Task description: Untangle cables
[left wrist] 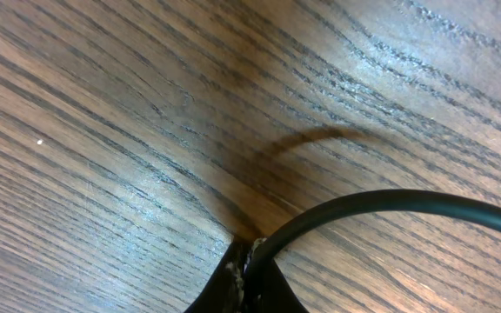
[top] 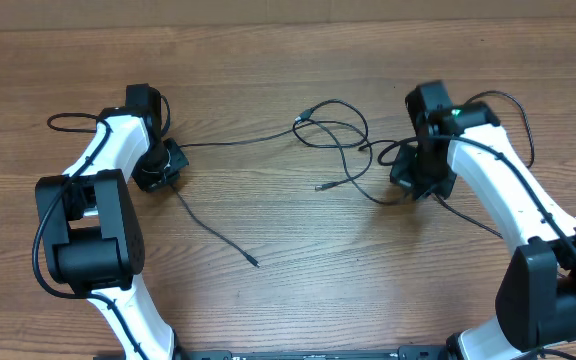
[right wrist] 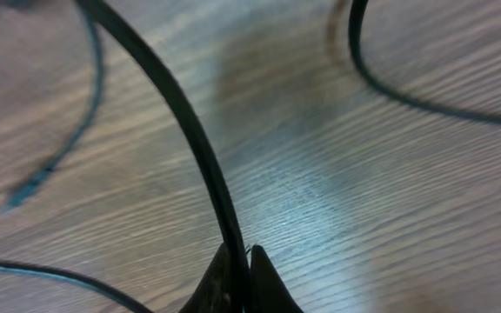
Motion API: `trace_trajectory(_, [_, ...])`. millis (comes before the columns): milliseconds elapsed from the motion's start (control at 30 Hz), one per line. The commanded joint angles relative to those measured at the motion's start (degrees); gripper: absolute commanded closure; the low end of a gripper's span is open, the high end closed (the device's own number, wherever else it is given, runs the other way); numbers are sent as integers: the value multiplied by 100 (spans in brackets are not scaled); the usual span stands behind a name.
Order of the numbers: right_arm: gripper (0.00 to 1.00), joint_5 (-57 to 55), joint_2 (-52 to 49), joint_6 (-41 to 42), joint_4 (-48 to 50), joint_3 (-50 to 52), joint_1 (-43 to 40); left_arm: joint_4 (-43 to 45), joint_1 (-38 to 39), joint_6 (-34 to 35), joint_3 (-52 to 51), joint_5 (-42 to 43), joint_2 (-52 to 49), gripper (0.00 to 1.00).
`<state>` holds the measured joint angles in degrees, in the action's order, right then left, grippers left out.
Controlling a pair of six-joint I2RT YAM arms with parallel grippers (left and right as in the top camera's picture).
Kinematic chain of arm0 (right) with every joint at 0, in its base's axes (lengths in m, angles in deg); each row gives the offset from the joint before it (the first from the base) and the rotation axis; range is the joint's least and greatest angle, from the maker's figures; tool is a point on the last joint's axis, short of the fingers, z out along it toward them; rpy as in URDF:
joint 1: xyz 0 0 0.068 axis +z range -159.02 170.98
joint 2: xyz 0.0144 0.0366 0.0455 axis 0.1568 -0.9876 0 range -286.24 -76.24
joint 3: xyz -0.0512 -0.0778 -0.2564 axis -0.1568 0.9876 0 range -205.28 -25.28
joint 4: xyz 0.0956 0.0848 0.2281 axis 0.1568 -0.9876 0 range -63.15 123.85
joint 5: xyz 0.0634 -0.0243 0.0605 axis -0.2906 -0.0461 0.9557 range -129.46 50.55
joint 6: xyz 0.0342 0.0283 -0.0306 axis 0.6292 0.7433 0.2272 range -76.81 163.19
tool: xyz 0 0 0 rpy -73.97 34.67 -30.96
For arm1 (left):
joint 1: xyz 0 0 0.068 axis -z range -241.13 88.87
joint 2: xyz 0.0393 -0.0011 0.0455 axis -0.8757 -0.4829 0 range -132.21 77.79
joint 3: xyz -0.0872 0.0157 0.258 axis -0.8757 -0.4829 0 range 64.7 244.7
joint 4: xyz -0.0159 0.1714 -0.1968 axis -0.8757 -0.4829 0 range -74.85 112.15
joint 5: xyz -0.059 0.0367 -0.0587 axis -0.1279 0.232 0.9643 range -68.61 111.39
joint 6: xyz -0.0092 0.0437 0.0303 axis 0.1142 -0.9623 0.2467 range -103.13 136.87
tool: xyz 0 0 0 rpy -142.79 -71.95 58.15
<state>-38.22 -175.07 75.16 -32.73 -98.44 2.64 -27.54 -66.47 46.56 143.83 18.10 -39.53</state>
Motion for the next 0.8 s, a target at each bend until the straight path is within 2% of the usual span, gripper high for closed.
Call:
trace_trajectory(0, [96,743,-9,133,256,437,-4,61,-52,76,-216,-155,-232,96])
trace_trajectory(233, [96,774,-9,1353,911,1231,-4,50,-50,76,-216,-114,-232,96])
trace_trajectory(367, [96,723,-9,1628,1390,1700,-7,44,-26,76,-225,-114,-232,96])
trace_trajectory(400, [90,723,-11,1628,1552,1856,-7,55,7,76,-234,-114,-232,96])
trace_trajectory(600, [79,721,-11,1611,1633,1978,-7,186,118,76,-304,-122,-238,96])
trace_trajectory(633, [71,721,-11,1574,1631,1978,-7,197,125,76,-315,-120,-238,96])
trace_trajectory(700, [20,721,-11,1241,1628,1978,-7,197,125,76,-315,-122,-238,96])
trace_trajectory(733, [6,721,-9,1056,1620,1978,-7,197,125,76,-315,-122,-238,96])
trace_trajectory(767, [0,726,-9,949,1613,1967,-7,199,125,76,-315,-120,-238,96])
